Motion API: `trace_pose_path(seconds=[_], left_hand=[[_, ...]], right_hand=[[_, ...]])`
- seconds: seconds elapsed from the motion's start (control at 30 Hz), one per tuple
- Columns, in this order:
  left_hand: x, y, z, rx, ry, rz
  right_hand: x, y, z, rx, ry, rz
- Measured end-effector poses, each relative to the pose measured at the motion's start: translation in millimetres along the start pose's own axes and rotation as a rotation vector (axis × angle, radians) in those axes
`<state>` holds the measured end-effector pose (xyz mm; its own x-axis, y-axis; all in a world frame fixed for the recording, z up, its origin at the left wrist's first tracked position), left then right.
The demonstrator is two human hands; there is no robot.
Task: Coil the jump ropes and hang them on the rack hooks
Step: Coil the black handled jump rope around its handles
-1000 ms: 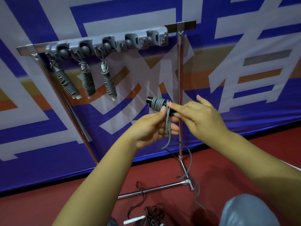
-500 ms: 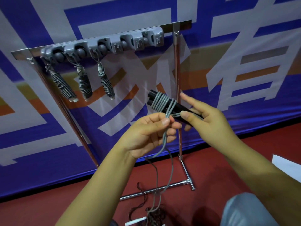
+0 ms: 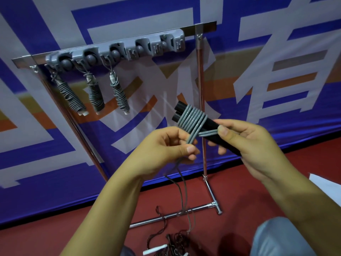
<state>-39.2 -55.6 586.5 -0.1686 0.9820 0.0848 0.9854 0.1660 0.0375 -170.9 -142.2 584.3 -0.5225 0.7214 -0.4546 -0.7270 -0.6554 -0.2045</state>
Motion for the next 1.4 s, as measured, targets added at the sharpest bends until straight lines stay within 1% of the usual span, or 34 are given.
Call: trace_pose_path(seconds=[0.07,0.17,0.23,0.33,0.43,0.57,0.67,0.77,0.83,0.9,1.0,1.1,1.27,1.33,1.4], left_hand=[[0.8,4.3,-1.7,-0.034,0.001,-0.045],[5.9,11.1,-5.5,-0.058,-0.071,-0.091],[9.0,11.8,-3.6,0.007,-0.091,-0.068],[9.5,7.3,5.7,0.072,-0.044,-0.008],[7.0,2.9,11.8,0.003,0.003,0.038],[3.6,8.8,9.3,-0.28,-0.005,-0.02],[2.2,9.7,3.1,-0.464,-0.052,-0.073],[6.4,1.3,-3.8,-0.589,-0.124,-0.033],[8.2,-5.3,-3.9,-0.631,-0.181,0.024],[7.4,-10.1,1.5,-0.667,-0.252,0.076],[2.7,-9.8,9.6,-0.665,-0.265,0.077],[2.9,-12.8,11.3,-0.68,-0.271,0.119],[0.9,-14.1,15.0,-0.705,-0.245,0.165],[-1.2,-12.6,18.9,-0.709,-0.205,0.146],[-3.1,-11.1,21.9,-0.762,-0.193,0.104]], right_hand=[[-0.7,1.9,4.2,-0.027,-0.001,-0.006],[-1.7,2.7,8.4,0.002,-0.008,0.011],[-2.1,3.7,8.0,0.009,-0.021,0.01],[-1.0,2.2,9.8,-0.012,-0.019,0.025],[1.7,-4.8,14.4,-0.058,-0.018,0.121],[0.0,-5.2,18.7,-0.054,-0.051,0.24],[0.5,-6.2,18.3,-0.024,-0.082,0.357],[4.4,-8.5,17.1,0.001,-0.132,0.529],[9.0,-11.7,15.1,0.038,-0.181,0.665],[13.3,-16.4,12.1,0.079,-0.225,0.764],[19.3,-23.6,9.8,0.116,-0.273,0.853],[25.5,-27.4,8.7,0.178,-0.314,0.935],[27.7,-29.2,-0.4,0.316,-0.381,0.986],[27.4,-28.9,-7.2,0.384,-0.425,0.989],[26.6,-27.9,-15.9,0.472,-0.448,0.983]])
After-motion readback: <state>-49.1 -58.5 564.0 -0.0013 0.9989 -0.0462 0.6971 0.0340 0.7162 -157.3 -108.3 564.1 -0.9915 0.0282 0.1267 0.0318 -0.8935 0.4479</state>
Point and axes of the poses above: each hand's wrist, its own x-axis away from the middle knuckle, its own y-axis out of the back of the hand, z = x × y, the point moved 8 cm from there along -x, towards the middle knuckle, and after that the axes turned 9 degrees about y, right-handed, at the moved point
